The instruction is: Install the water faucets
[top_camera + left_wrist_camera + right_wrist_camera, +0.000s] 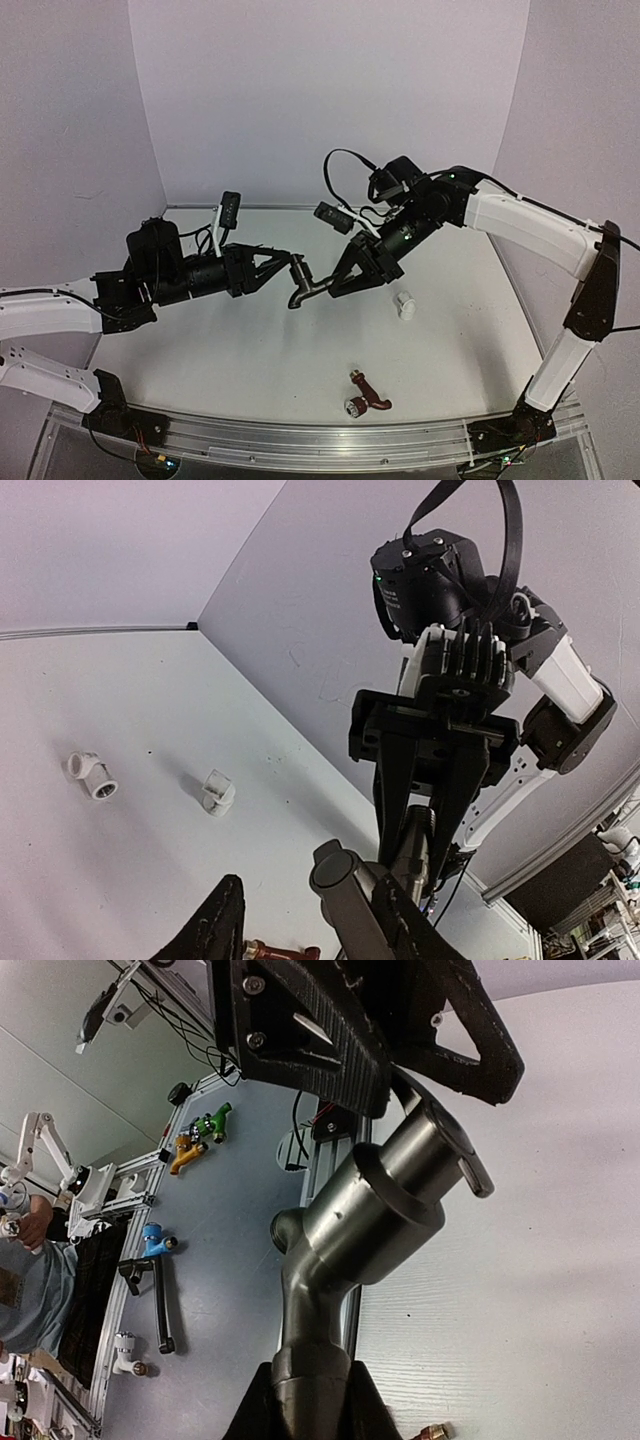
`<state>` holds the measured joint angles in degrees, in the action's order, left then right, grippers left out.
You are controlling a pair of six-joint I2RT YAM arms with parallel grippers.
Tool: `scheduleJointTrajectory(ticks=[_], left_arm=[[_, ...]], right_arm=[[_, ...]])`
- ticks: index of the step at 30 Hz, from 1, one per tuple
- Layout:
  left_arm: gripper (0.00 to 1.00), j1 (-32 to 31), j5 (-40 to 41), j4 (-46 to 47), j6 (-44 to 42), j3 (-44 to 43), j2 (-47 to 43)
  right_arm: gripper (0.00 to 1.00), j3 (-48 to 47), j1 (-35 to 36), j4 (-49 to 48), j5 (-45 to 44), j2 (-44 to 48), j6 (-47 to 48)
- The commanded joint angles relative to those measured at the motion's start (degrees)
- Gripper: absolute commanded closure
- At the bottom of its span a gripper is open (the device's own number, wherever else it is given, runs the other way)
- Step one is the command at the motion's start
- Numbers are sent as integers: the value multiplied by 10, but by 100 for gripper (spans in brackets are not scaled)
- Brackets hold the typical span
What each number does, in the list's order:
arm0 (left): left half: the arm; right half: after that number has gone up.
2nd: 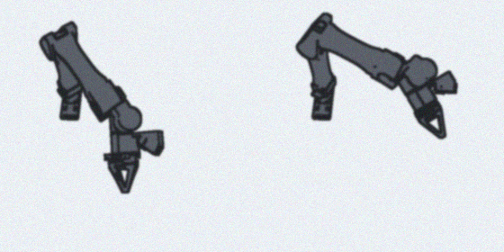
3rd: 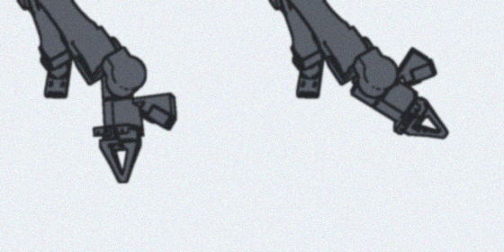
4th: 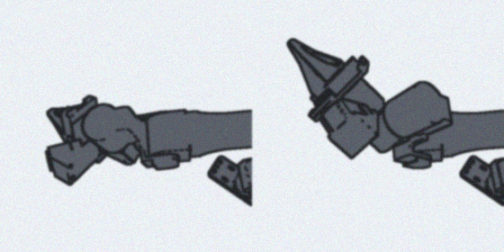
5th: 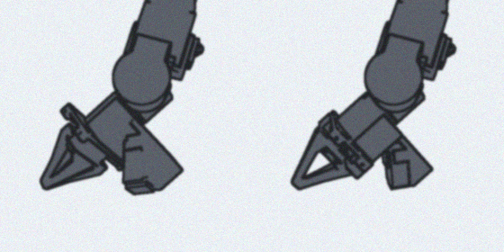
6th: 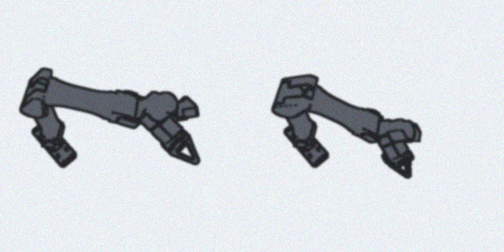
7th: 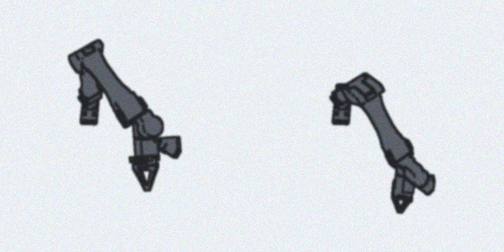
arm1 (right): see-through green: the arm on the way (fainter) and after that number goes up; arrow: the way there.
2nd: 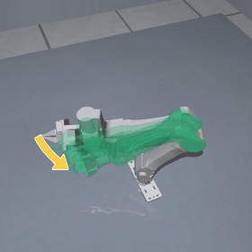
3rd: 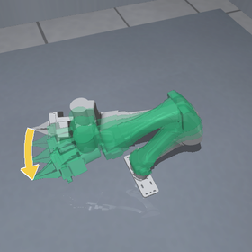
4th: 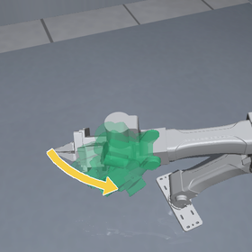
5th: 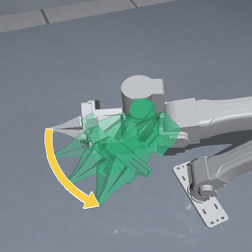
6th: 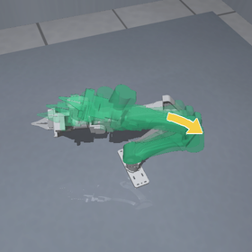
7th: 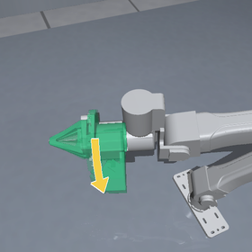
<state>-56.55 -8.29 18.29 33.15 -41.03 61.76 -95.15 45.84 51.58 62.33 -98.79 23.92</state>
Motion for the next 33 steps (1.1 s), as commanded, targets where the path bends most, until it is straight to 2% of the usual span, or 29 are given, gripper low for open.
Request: scheduleJointTrajectory(ticks=[1, 10, 14, 15, 21, 23, 27, 33], left_arm=[[59, 17, -1, 38, 23, 26, -19], [75, 40, -75, 103, 47, 50, -20], [77, 41, -93, 111, 52, 39, 0], [75, 42, -95, 113, 51, 38, 3], [27, 44, -137, 124, 33, 39, -3], [17, 44, -151, 126, 29, 39, -8], [14, 44, -194, 120, 18, 25, -4], [17, 42, -271, 122, 21, -18, 43]], right_arm=[[100, -21, -3, -14, 36, 47, 20], [100, -28, -3, -15, 52, 59, 18], [100, -38, -2, -15, 57, 61, 14], [100, -38, -3, -15, 56, 61, 14], [100, -43, -3, -20, 38, 63, 8], [100, -49, -5, -27, 22, 63, 3], [100, -61, -7, -48, -7, 56, -22], [100, -62, -8, -96, -15, 40, -65]])
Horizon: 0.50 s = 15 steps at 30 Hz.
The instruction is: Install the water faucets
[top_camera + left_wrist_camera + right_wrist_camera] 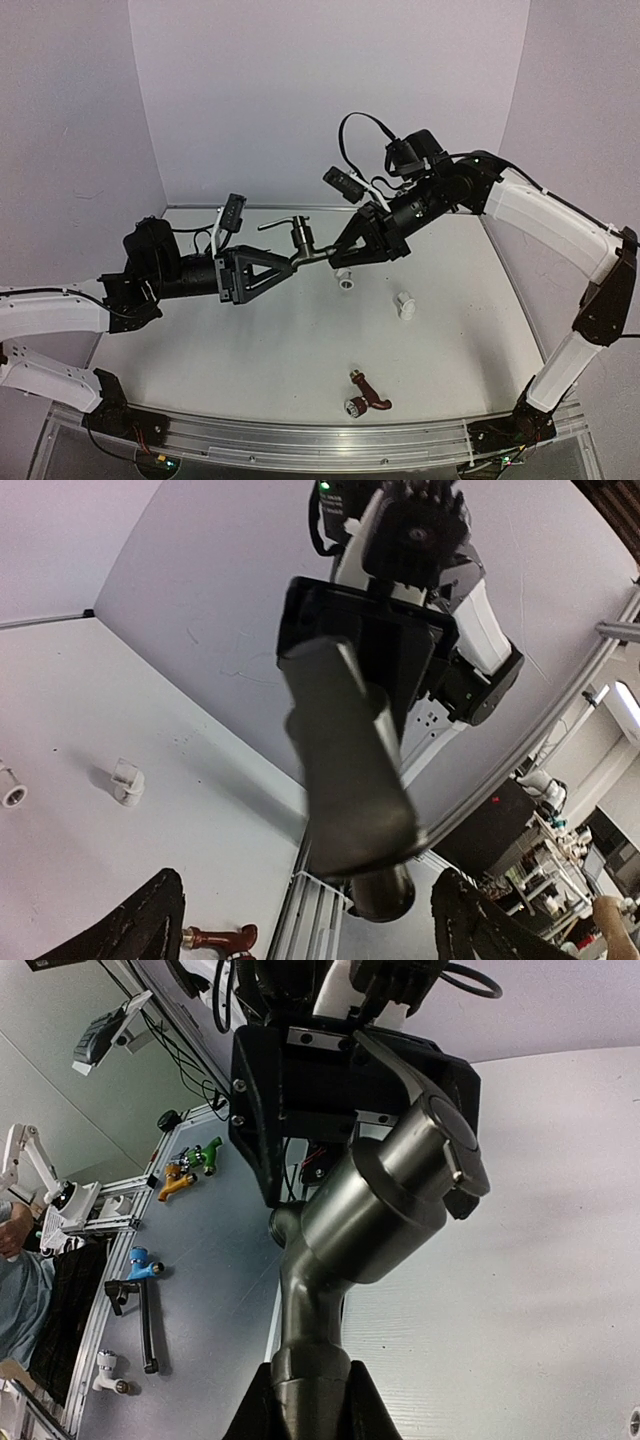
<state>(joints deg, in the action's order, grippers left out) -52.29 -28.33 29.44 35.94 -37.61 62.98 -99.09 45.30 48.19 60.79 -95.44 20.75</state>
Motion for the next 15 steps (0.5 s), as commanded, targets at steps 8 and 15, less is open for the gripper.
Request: scheduleJointTrajectory(ticks=[8, 15], left_arm=[[31, -3, -51, 81, 27, -52, 59], [41, -3, -7, 127, 46, -38, 51]], right_arm=[[100, -4, -2, -105, 19, 0, -63], [100, 13, -3, -123, 17, 2, -75]])
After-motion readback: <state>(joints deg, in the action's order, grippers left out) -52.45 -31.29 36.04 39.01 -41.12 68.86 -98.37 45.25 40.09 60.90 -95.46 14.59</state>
